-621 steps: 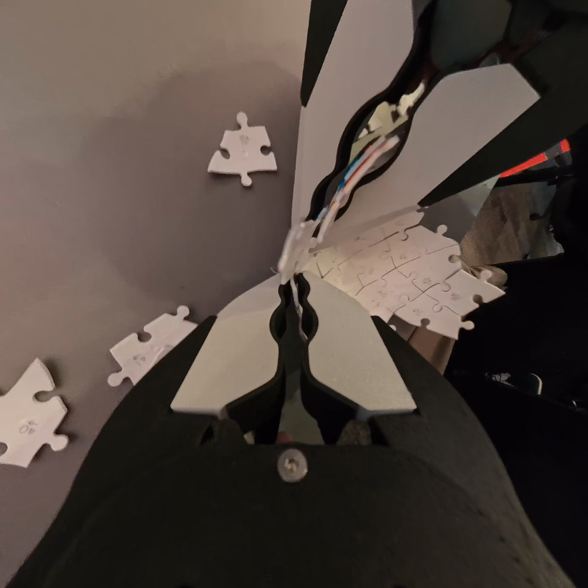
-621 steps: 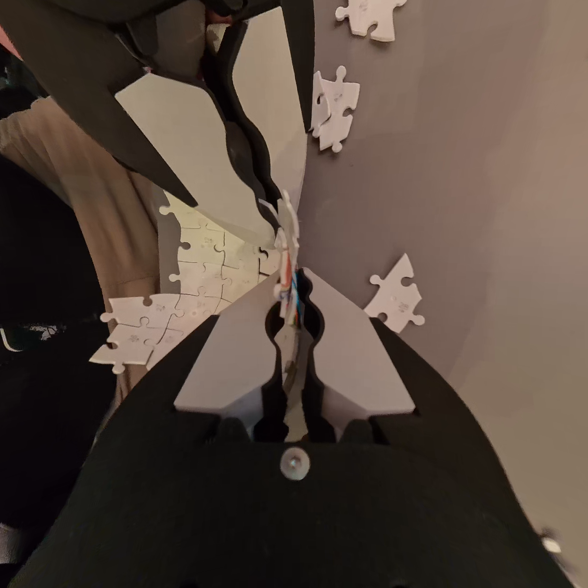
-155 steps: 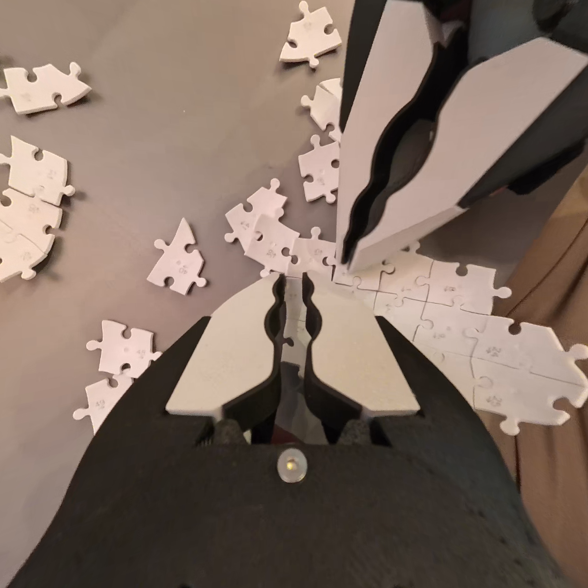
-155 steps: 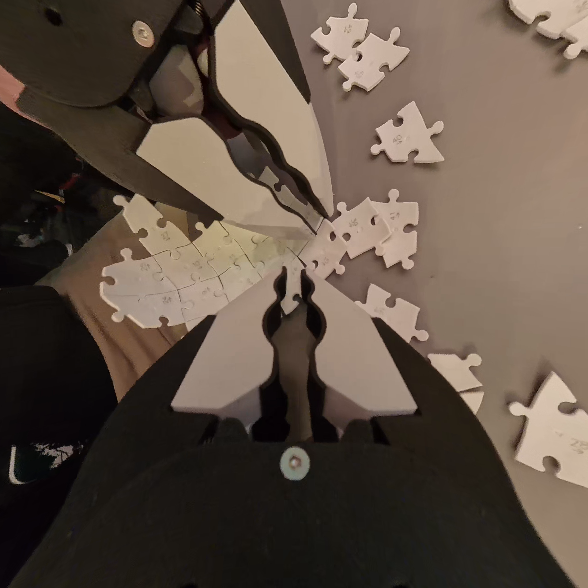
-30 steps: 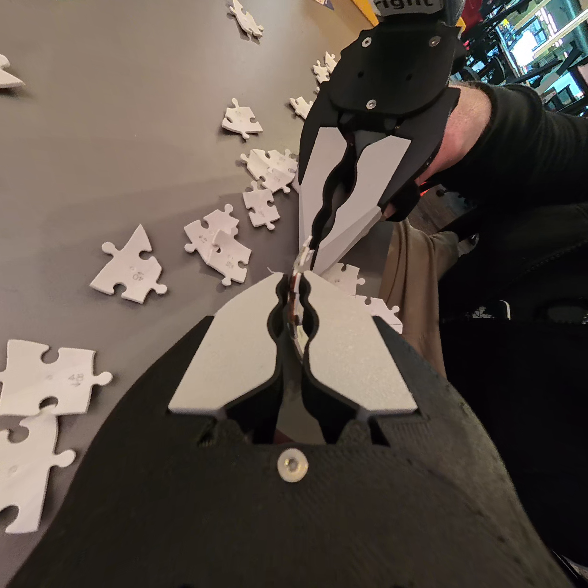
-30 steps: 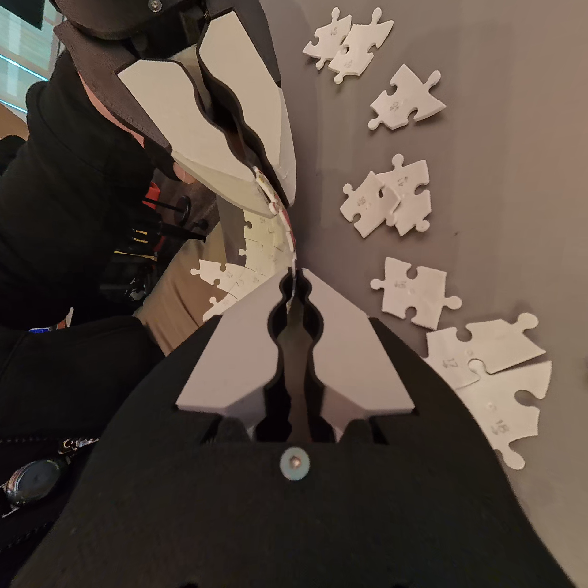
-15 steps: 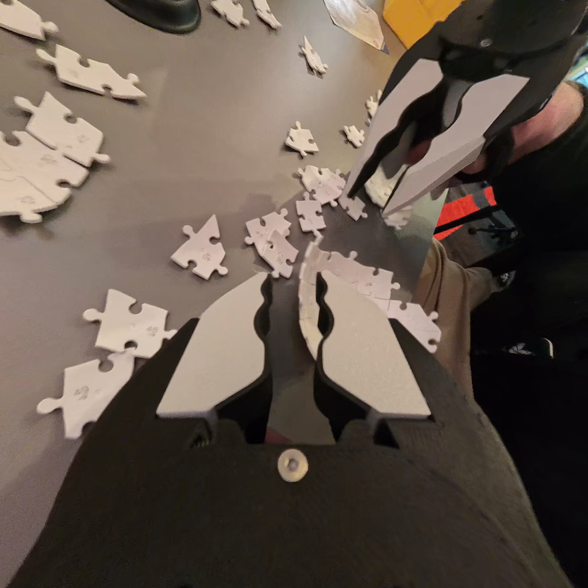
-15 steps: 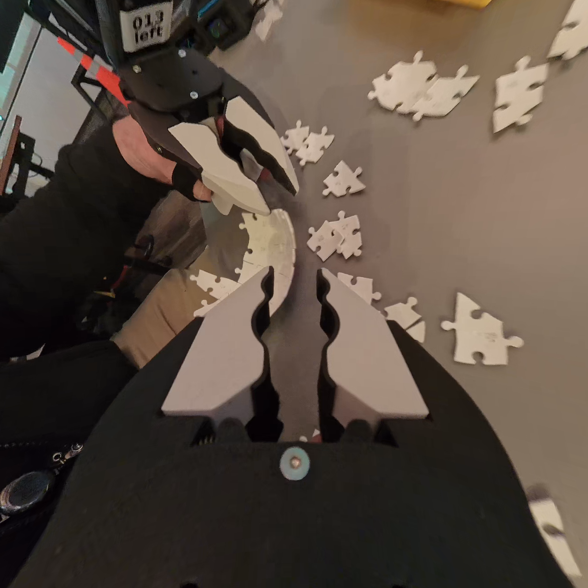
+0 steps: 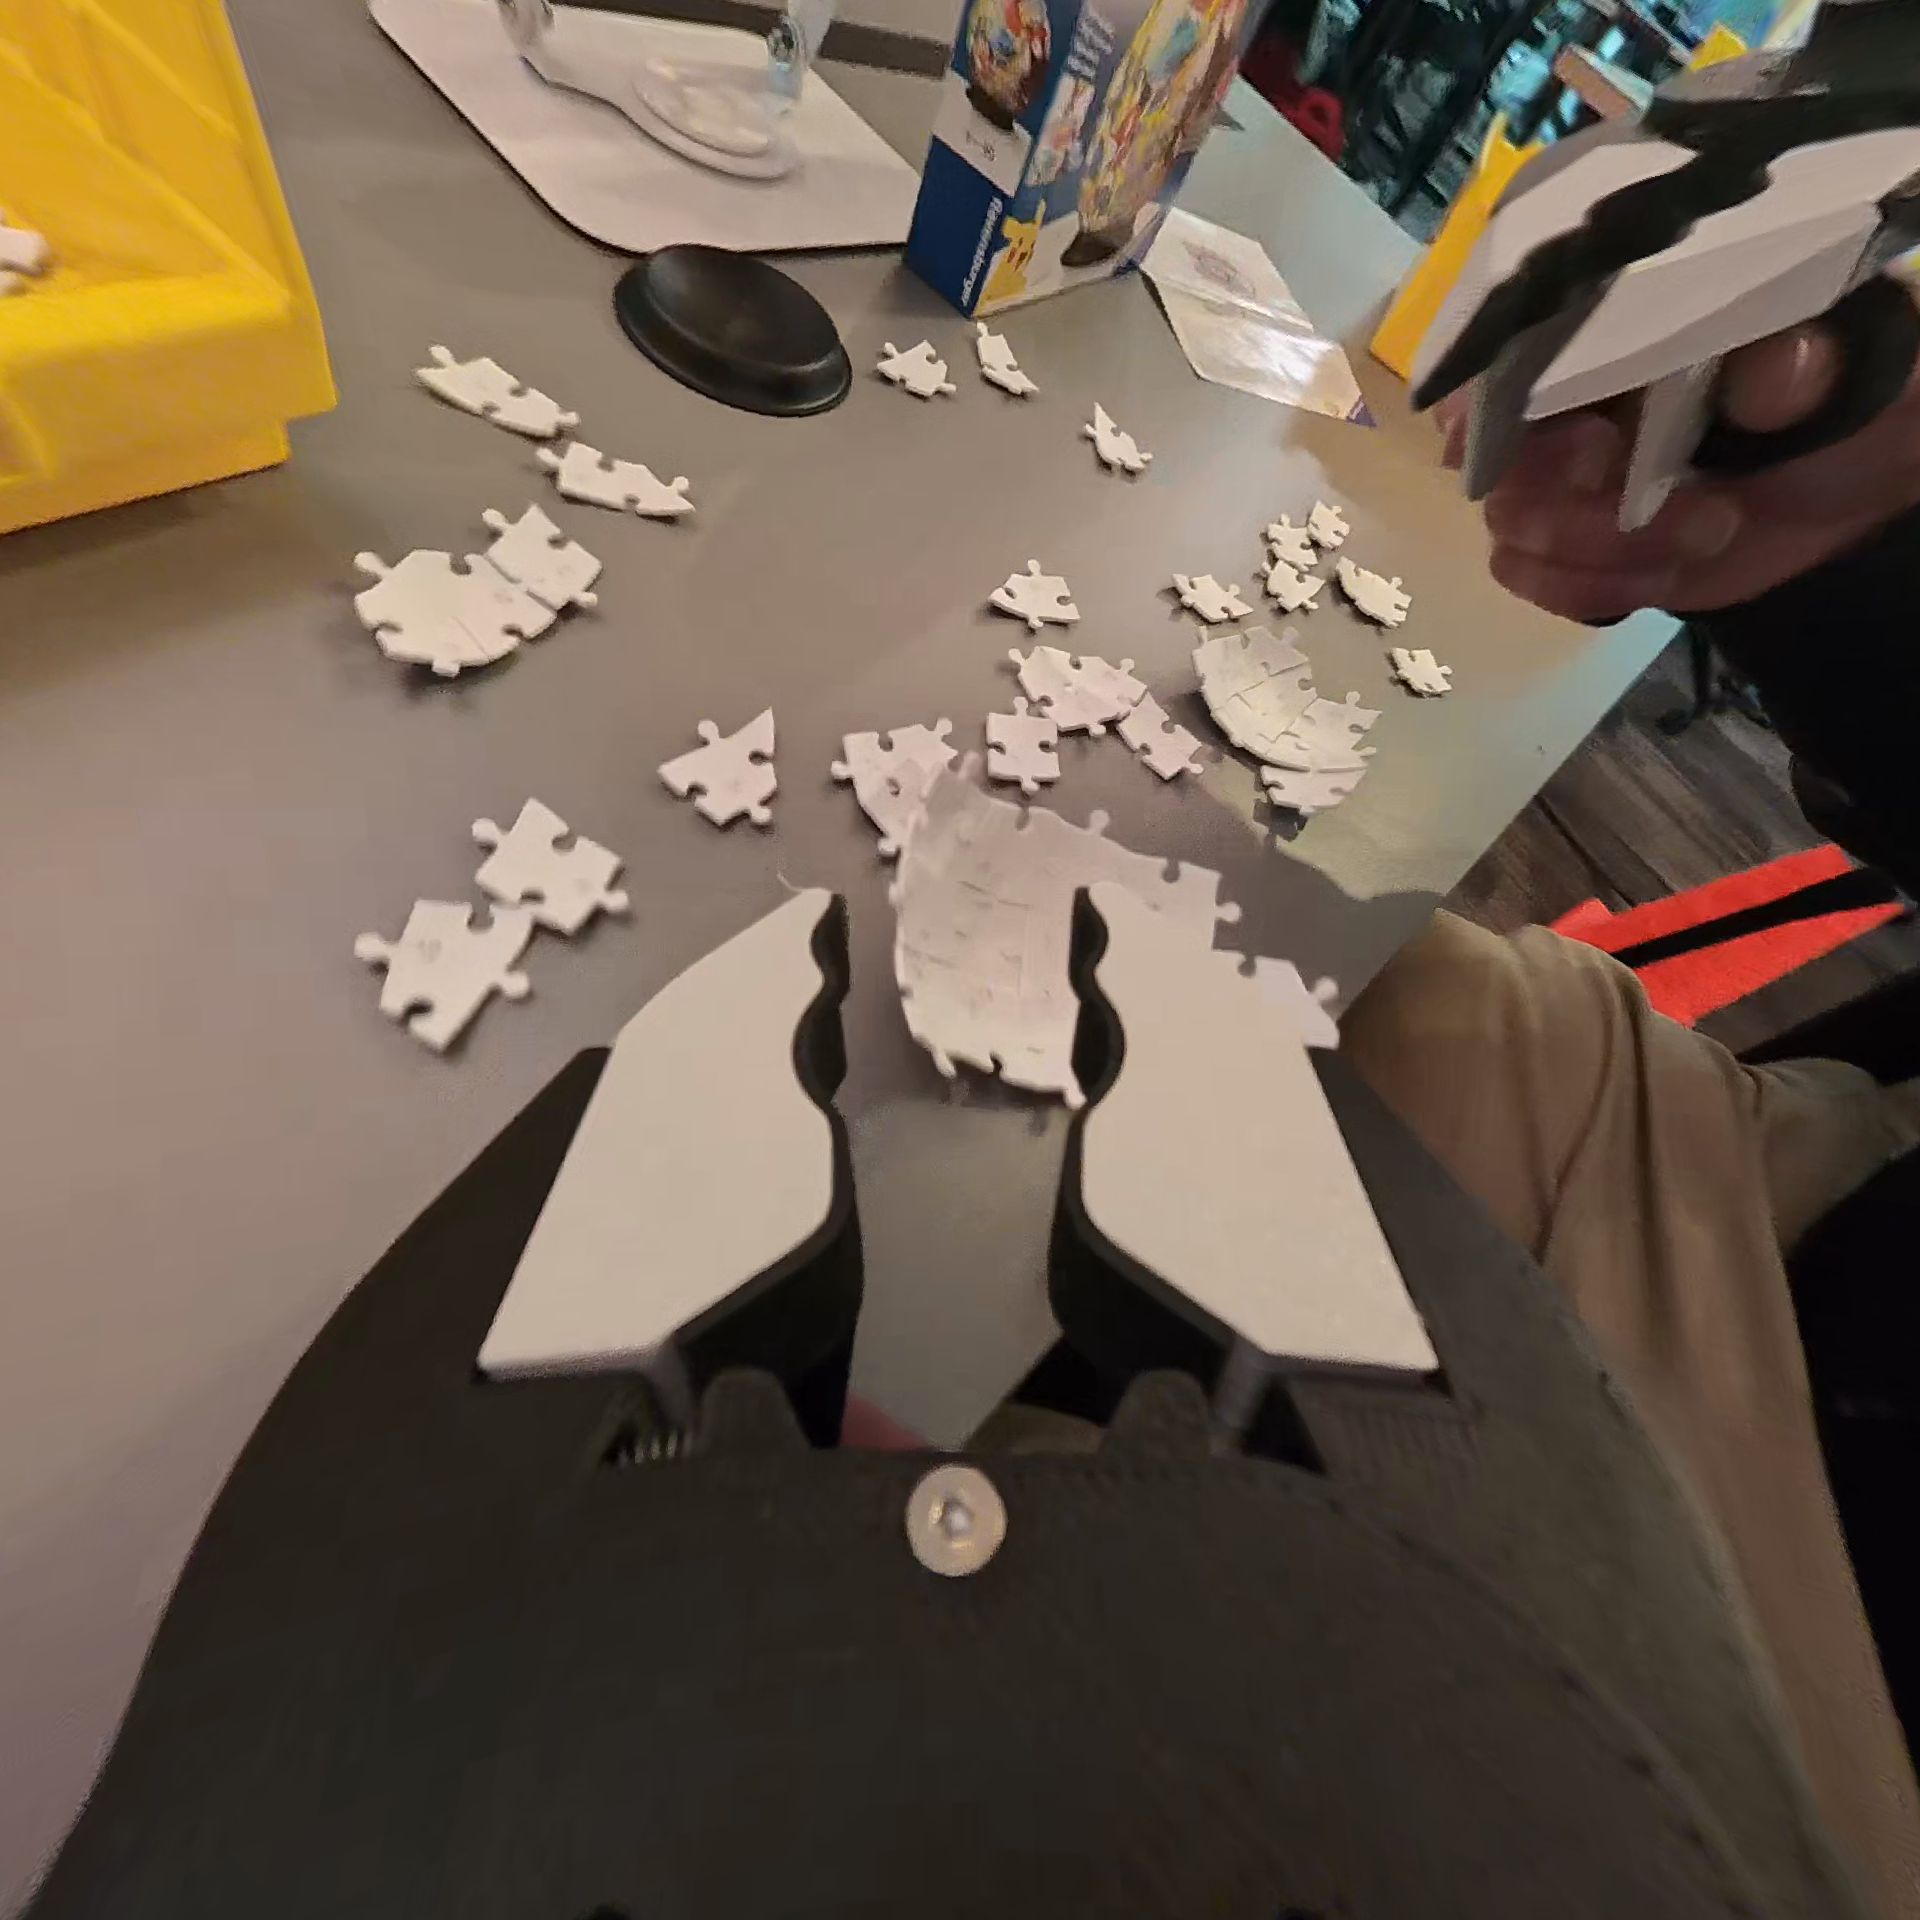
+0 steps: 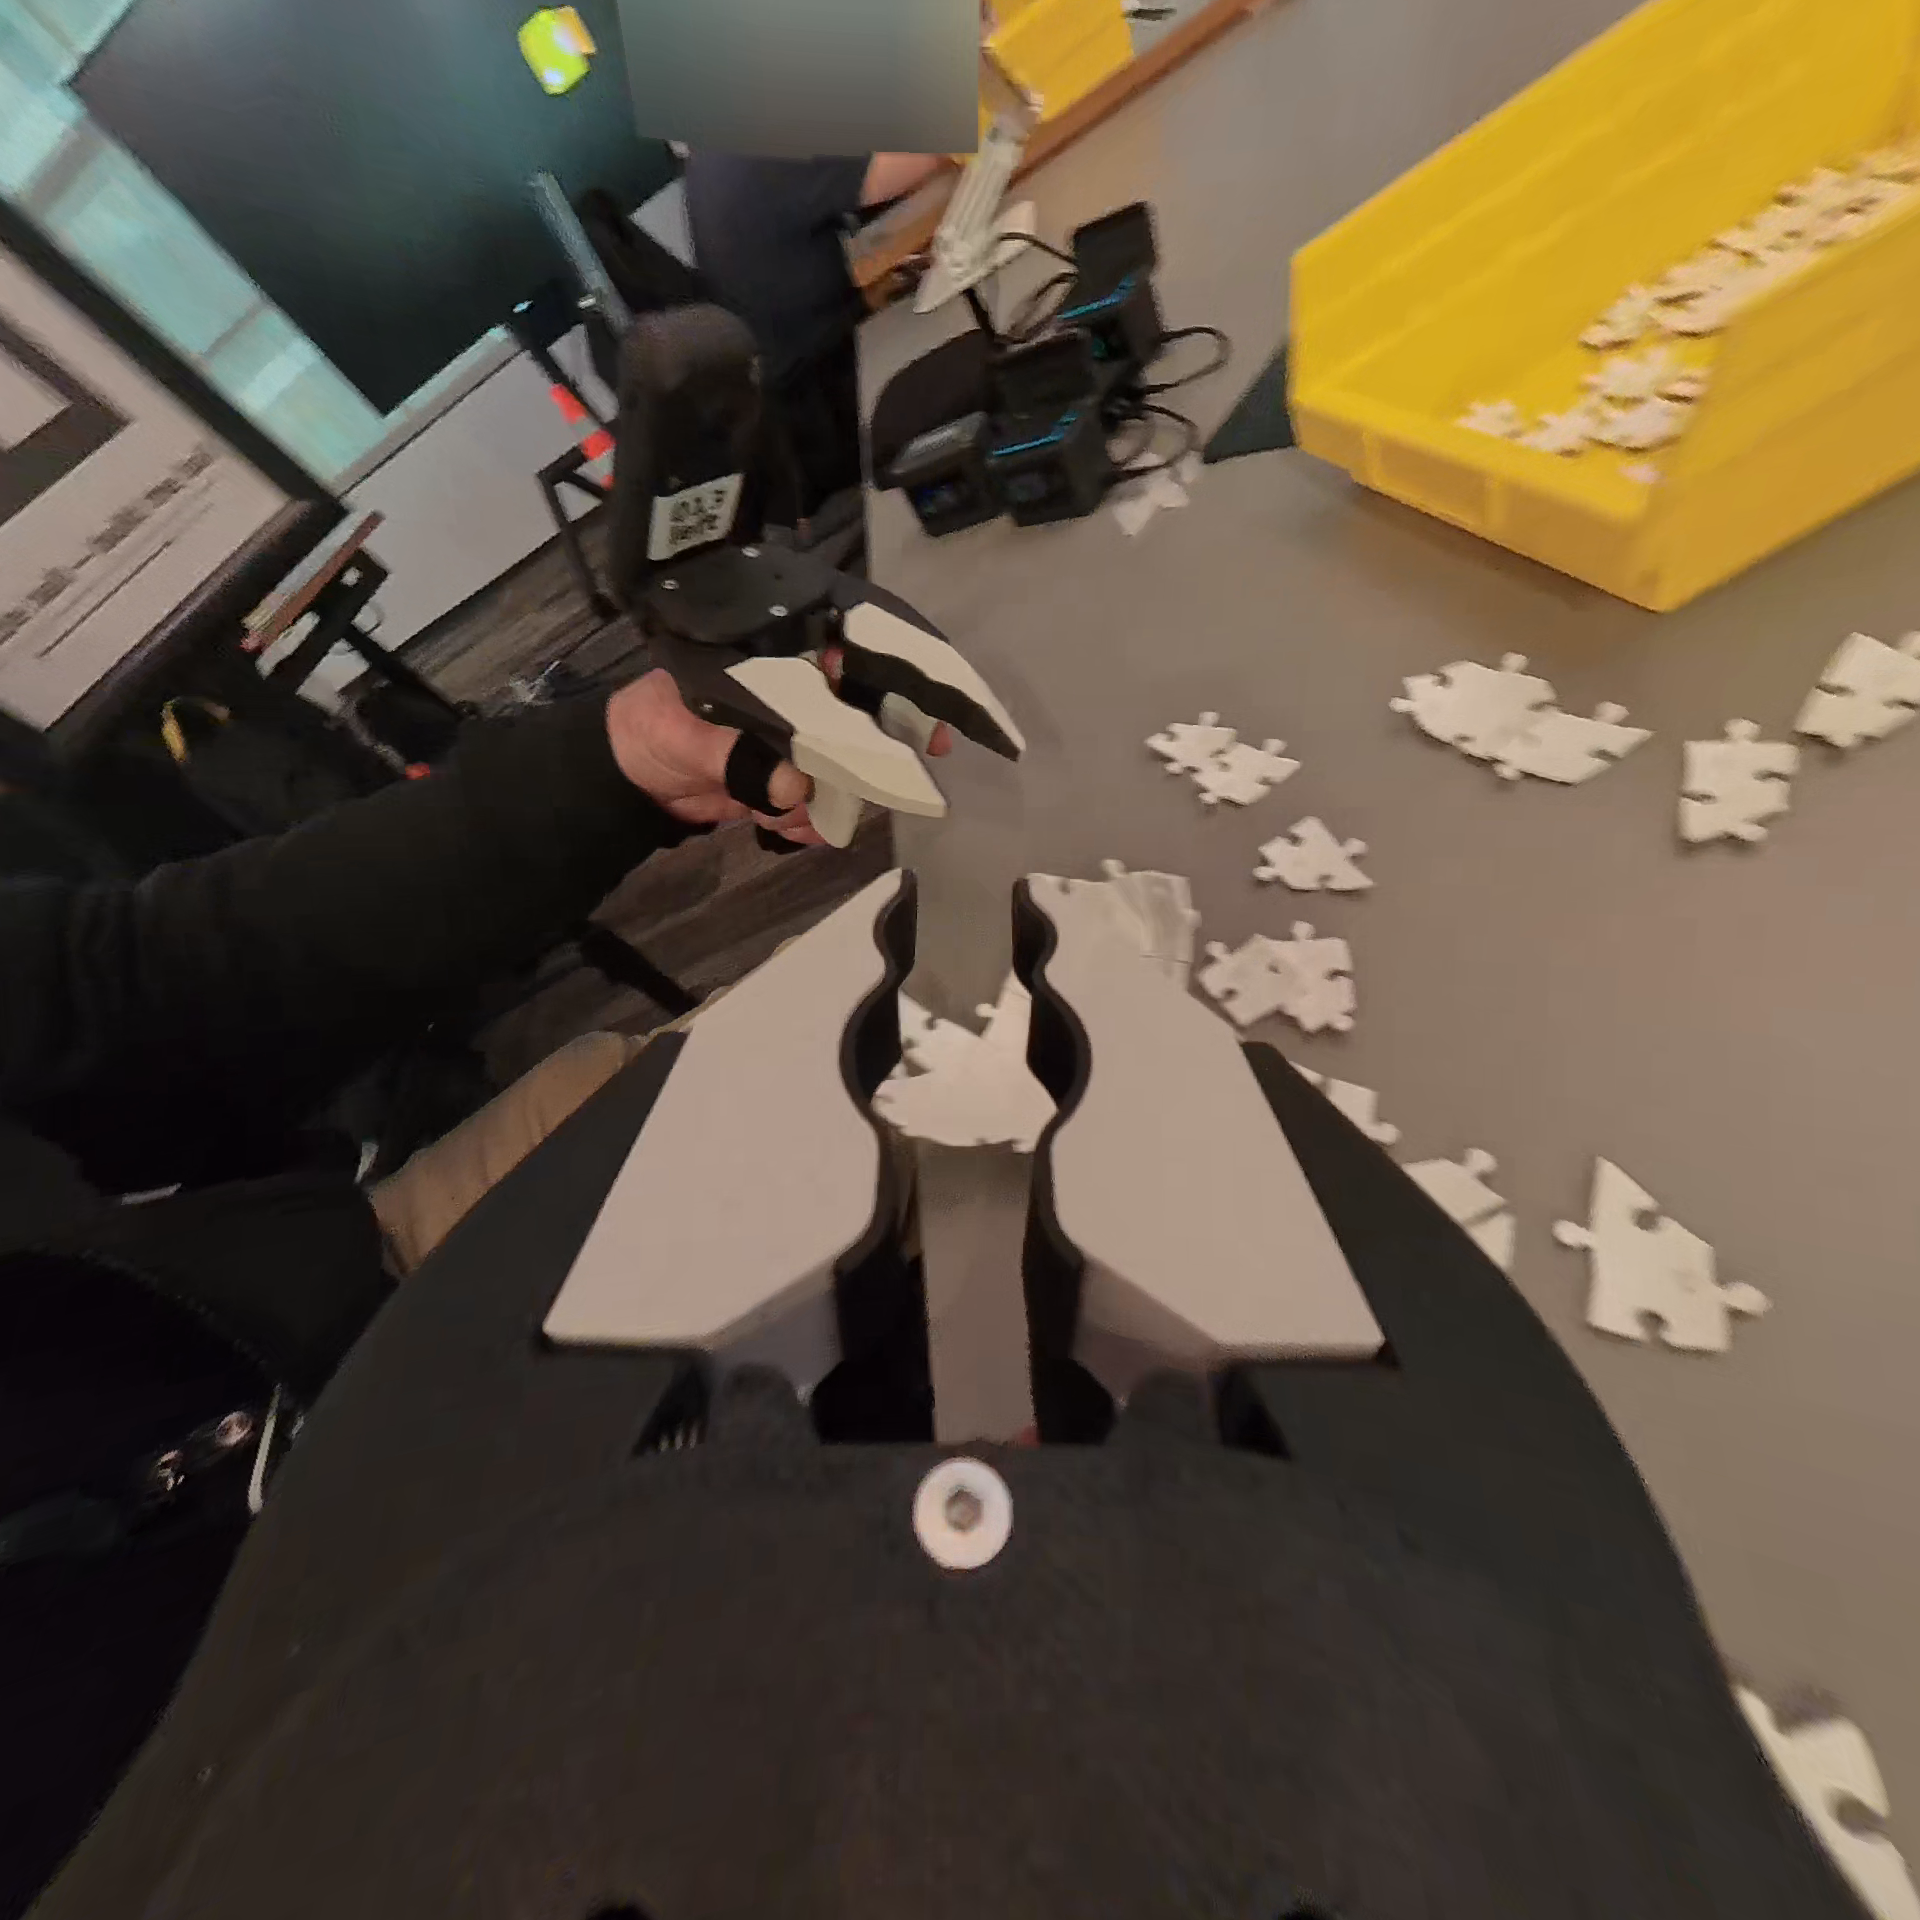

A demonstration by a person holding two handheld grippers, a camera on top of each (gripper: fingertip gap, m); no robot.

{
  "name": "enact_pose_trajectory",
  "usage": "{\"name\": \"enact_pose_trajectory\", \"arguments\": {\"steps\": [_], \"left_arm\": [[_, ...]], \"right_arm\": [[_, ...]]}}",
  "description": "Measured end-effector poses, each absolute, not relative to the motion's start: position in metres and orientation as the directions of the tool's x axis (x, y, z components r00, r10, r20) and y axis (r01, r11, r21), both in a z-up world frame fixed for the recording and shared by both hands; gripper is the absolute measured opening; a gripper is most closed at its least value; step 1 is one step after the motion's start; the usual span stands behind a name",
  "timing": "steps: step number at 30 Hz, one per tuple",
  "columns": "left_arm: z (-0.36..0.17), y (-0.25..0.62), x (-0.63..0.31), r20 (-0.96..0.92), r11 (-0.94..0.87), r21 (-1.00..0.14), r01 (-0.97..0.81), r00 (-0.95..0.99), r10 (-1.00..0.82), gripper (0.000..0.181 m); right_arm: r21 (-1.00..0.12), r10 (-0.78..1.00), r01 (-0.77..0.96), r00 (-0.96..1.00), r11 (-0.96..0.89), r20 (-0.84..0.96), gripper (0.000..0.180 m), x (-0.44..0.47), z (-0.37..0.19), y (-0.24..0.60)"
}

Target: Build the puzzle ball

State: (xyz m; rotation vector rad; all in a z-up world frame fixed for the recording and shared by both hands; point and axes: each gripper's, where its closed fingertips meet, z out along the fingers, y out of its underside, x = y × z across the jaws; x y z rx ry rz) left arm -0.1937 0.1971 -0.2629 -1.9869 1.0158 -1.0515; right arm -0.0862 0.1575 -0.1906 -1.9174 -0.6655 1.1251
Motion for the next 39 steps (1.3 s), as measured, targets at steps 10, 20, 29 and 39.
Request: {"name": "enact_pose_trajectory", "arguments": {"steps": [10,20,29,39], "left_arm": [[-0.293,0.085,-0.271,0.284,-0.510,-0.804,-0.306,0.556,-0.782,0.040],[-0.332,-0.021,-0.321,0.108,-0.496,-0.734,-0.463,0.642,-0.759,0.038],[-0.355,-0.019,-0.341,0.124,-0.571,-0.694,-0.439,0.708,-0.695,0.038],[-0.445,-0.055,-0.378,0.179,-0.727,-0.596,-0.340,0.826,-0.534,0.036]], "right_arm": [[-0.901,0.947,0.313,-0.015,-0.300,-0.320,0.014,-0.189,-0.191,0.000],[-0.659,0.936,0.743,-0.304,0.116,-0.178,0.024,-0.283,-0.308,-0.189],[-0.317,0.984,0.936,-0.117,0.154,0.131,0.017,-0.210,-0.391,-0.093],[-0.362,0.990,0.929,-0.032,0.080,0.137,0.000,-0.194,-0.445,-0.010]]}}
